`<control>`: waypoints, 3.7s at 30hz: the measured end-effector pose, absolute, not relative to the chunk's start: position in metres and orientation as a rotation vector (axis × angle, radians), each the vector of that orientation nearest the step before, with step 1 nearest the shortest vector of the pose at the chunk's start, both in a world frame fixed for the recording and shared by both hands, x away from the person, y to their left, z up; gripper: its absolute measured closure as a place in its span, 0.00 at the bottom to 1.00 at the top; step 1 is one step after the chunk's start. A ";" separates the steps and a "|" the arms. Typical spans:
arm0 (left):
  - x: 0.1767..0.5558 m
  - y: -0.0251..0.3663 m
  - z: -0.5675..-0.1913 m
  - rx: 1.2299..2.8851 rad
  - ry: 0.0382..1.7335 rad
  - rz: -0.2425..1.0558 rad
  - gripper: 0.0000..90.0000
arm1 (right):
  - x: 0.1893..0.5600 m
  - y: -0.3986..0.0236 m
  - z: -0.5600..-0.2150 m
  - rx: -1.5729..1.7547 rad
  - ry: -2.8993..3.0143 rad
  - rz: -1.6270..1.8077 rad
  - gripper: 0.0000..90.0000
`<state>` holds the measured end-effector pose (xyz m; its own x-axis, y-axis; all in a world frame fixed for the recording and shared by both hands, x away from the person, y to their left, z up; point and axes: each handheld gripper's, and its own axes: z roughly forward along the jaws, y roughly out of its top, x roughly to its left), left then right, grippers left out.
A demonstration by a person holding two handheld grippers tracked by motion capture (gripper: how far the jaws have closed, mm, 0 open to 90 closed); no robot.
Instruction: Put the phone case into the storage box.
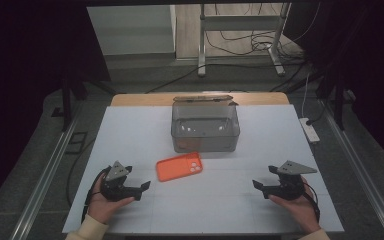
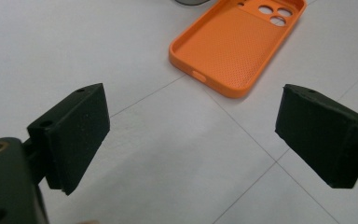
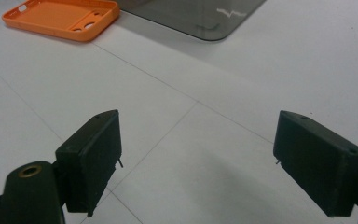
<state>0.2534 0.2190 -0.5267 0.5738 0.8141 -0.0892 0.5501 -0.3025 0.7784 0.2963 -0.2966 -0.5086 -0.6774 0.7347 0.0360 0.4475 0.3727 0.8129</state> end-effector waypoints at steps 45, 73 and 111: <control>0.256 0.210 -0.473 2.023 0.999 0.417 0.16 | 0.297 -0.289 -0.509 1.030 2.332 1.270 0.18; 0.276 0.189 -0.460 2.140 0.910 0.391 0.18 | 0.296 -0.289 -0.509 1.010 2.344 1.252 0.18; 0.309 0.179 -0.454 2.230 0.867 0.389 0.17 | 0.297 -0.289 -0.512 0.999 2.349 1.208 0.18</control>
<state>0.3086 0.1789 -0.4543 0.7307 0.6823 0.0238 0.4711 -0.5291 0.7058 0.2975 -0.2886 -0.5121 -0.7060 0.7074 0.0357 0.4404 0.3990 0.8042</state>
